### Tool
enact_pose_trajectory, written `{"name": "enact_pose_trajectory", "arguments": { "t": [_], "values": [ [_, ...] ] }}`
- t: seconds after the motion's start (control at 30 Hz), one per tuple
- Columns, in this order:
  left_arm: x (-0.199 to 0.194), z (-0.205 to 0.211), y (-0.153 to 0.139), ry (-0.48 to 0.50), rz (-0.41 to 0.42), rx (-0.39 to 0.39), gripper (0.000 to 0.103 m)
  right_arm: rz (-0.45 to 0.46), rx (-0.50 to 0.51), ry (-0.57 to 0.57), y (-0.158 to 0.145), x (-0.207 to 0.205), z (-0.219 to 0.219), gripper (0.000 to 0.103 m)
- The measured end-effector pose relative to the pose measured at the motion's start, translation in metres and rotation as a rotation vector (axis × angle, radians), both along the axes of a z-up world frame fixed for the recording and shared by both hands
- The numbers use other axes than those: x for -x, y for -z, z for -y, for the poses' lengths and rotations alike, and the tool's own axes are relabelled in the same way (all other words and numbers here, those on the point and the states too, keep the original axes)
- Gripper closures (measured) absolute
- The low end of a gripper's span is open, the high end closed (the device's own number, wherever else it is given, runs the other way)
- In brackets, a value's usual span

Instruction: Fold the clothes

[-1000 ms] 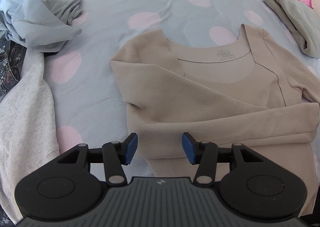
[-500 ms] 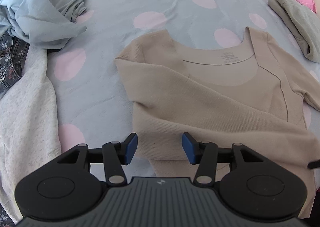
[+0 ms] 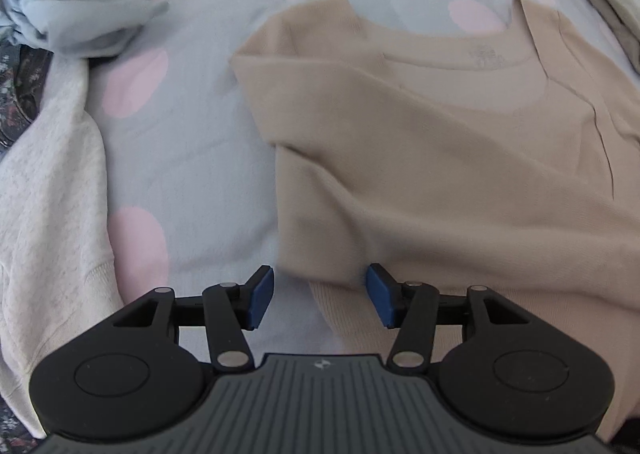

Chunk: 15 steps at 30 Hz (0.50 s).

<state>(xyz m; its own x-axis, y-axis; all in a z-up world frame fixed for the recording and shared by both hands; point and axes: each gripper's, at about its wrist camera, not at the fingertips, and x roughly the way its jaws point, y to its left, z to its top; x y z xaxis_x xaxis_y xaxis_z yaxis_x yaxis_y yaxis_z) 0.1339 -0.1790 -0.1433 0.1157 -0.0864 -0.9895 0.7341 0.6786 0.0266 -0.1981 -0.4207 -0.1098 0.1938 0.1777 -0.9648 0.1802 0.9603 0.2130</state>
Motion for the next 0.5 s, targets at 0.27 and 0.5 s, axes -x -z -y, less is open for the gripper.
{"name": "enact_pose_trajectory", "arguments": {
  "t": [0.27, 0.5],
  "values": [
    [0.000, -0.004, -0.024, 0.040, -0.014, 0.035, 0.056, 0.117, -0.066, 0.297, -0.009, -0.002, 0.058, 0.059],
    [-0.018, -0.001, -0.078, 0.007, 0.049, 0.219, 0.050, 0.062, -0.086, 0.295, 0.020, -0.017, 0.045, 0.088]
  ]
}}
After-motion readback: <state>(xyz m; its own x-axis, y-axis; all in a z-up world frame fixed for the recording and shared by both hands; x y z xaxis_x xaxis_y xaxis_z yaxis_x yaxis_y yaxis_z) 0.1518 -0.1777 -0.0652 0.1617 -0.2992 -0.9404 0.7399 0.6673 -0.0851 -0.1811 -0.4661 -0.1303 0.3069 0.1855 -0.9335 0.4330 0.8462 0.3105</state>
